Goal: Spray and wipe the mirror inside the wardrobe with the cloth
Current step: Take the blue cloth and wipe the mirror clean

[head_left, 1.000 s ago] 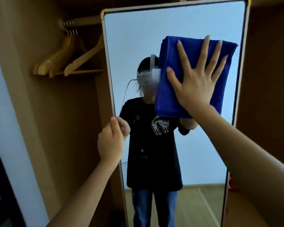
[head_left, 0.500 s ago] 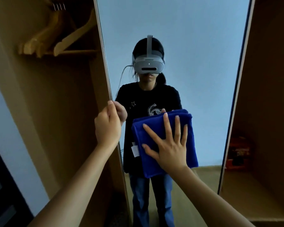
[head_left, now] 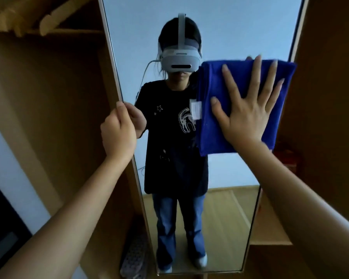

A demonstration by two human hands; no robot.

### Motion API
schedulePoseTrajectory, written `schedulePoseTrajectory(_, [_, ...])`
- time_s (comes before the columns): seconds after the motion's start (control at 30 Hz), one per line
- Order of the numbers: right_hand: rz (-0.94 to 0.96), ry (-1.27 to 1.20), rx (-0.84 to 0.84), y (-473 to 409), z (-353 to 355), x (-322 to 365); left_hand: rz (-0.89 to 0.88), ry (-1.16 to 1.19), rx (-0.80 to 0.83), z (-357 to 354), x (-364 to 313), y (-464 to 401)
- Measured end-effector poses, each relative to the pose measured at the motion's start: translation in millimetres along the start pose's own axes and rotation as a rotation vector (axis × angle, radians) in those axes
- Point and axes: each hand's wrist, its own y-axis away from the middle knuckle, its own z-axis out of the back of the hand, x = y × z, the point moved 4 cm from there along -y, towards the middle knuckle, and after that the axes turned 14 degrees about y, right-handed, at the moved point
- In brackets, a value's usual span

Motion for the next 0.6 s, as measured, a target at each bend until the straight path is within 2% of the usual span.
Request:
schedulePoseTrajectory(0.2, [0.118, -0.03, 0.128, 133.3, -25.5, -5.1, -0.025, -0.09, -0.013, 5.9, 22.8, 29.2])
schedulePoseTrajectory(0.3, [0.127, -0.064, 0.189, 150.8, -25.9, -4.6, -0.017, -0.088, -0.039, 5.0, 27.6, 33.5])
schedulePoseTrajectory(0.43, [0.112, -0.105, 0.17, 115.3, -16.0, -5.6, 0.034, -0.081, -0.026, 6.1, 40.8, 45.0])
schedulePoseTrajectory(0.6, [0.012, -0.056, -0.032, 8.7, -5.2, -19.2, 0.149, -0.023, 0.114, 14.4, 69.1, 79.4])
